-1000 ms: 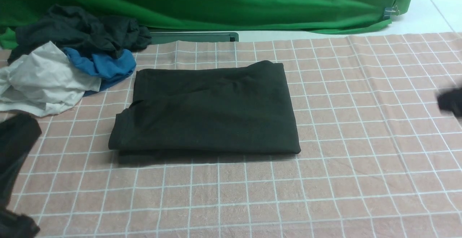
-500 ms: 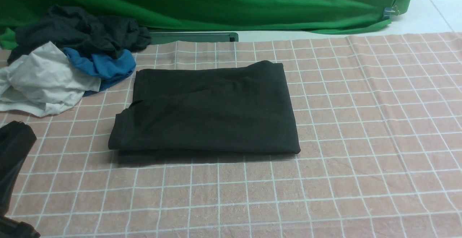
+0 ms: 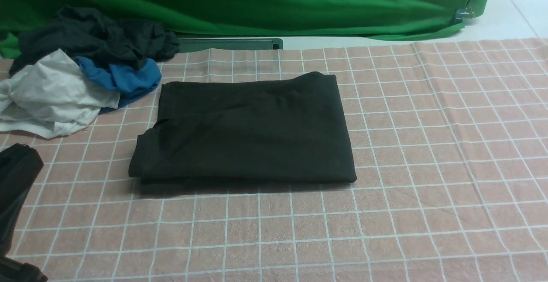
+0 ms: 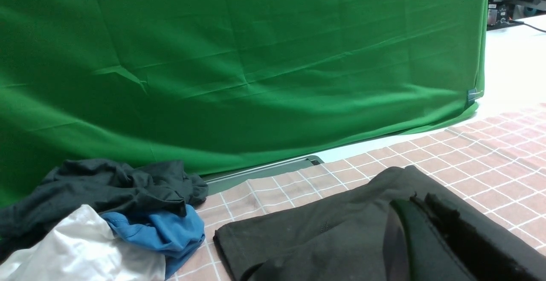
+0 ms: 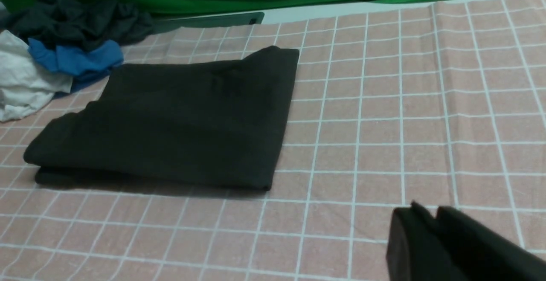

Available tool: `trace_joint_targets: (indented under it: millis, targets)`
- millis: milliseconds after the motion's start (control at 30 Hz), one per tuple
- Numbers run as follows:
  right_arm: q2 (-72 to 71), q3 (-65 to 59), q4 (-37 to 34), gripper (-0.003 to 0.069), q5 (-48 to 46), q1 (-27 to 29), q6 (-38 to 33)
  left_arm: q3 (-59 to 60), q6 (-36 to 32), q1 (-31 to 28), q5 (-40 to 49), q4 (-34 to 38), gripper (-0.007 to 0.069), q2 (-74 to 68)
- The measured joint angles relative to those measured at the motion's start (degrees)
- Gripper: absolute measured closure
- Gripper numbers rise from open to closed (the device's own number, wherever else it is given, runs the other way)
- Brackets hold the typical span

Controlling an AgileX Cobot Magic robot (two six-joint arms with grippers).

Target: Fold a long-sleeved shirt over a pink coffee tablecloth.

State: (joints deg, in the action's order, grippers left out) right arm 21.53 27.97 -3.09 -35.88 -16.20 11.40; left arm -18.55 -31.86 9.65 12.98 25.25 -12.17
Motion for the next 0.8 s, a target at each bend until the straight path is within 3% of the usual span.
trace_joint_targets:
  millis: [167,367,533,800]
  targets:
    - [-0.5,-0.1,1.9,0.0594,0.5,0.5,0.0,0.0,0.0,0.0,0.0,0.0,0.0605,0.0]
    - [-3.9,-3.0,2.6,0.0585,3.2,7.5,0.0,0.0,0.0,0.0,0.0,0.0,0.0605,0.0]
    - [-10.6,-11.5,2.7,0.0580,8.9,11.3,-0.2,0.0,0.0,0.0,0.0,0.0,0.0605,0.0]
    - [-19.5,-24.6,2.7,0.0597,21.8,12.0,-5.6,0.0,-0.1,0.0,0.0,0.0,0.0605,0.0]
